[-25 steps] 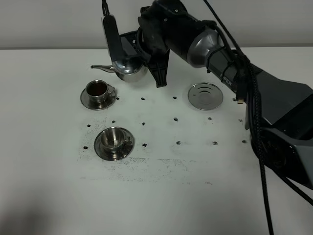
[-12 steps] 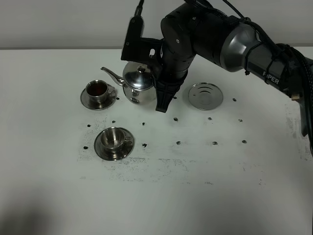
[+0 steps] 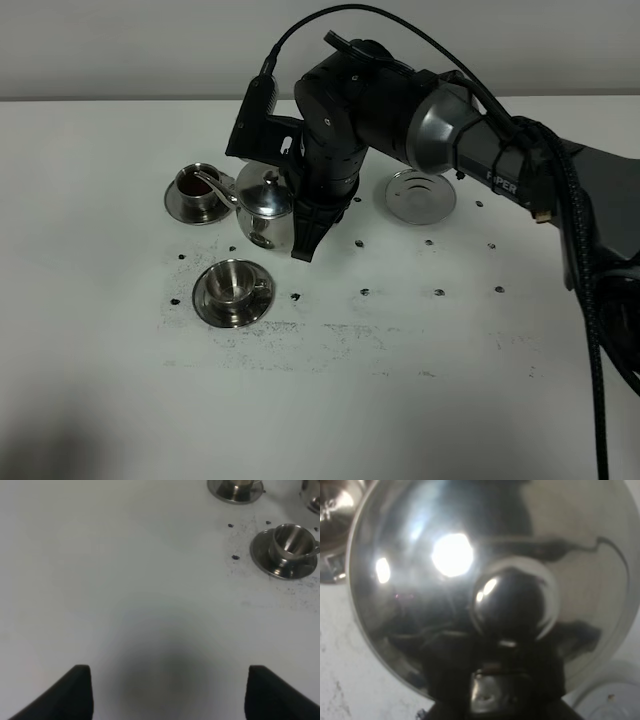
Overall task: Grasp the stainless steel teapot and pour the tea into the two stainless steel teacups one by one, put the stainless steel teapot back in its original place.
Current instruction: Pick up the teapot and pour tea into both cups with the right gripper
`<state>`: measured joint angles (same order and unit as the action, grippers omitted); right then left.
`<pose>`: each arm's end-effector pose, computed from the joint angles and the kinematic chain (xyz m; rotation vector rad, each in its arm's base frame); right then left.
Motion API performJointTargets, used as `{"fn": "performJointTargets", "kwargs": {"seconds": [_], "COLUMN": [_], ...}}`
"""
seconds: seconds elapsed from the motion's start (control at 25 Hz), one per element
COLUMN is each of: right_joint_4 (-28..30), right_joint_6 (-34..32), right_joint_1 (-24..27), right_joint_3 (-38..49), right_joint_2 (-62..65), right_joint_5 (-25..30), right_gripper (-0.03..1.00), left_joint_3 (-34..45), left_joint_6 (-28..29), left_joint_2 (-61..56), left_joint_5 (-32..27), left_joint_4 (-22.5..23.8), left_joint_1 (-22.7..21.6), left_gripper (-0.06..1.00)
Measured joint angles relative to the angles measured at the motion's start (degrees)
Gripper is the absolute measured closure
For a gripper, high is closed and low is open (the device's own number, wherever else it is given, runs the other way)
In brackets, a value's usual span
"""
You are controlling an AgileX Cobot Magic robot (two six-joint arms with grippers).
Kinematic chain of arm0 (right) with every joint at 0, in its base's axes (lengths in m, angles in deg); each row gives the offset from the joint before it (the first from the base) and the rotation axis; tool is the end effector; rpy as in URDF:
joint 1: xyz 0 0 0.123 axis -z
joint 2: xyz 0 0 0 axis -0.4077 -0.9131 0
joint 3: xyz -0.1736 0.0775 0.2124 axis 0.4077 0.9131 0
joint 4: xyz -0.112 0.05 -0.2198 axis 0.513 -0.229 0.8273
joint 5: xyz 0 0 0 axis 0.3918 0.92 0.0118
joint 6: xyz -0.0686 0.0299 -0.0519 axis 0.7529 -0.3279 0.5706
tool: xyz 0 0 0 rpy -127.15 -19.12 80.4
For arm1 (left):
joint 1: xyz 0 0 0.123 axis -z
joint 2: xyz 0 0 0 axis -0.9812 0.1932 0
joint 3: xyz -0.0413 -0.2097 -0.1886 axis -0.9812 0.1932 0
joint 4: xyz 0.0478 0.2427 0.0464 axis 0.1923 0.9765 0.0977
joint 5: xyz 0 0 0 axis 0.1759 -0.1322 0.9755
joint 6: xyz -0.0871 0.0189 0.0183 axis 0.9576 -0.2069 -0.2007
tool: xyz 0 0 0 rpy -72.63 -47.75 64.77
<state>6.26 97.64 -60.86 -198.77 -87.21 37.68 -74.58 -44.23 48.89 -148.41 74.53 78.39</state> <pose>0.3917 0.2804 0.2043 -1.6087 2.2995 -0.1457 -0.0006 -0.0056 0.2647 0.0007 2.0803 -0.0754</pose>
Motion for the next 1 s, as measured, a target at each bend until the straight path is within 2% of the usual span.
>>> {"fn": "performJointTargets", "kwargs": {"seconds": [0.4,1.0], "right_joint_4": [0.8,-0.3], "right_joint_6": [0.0,0.1], "right_joint_1": [-0.1,0.3], "right_joint_3": [-11.1,-11.9], "right_joint_2": [-7.0,-10.9], "right_joint_5": [3.5,3.4], "right_gripper": [0.79,0.79], "left_joint_3": [0.0,0.0], "left_joint_6": [0.0,0.0], "left_joint_2": [0.0,0.0], "left_joint_5": [0.0,0.0], "left_joint_4": [0.0,0.0], "left_joint_1": [0.0,0.0], "left_gripper": [0.33,0.33]}}
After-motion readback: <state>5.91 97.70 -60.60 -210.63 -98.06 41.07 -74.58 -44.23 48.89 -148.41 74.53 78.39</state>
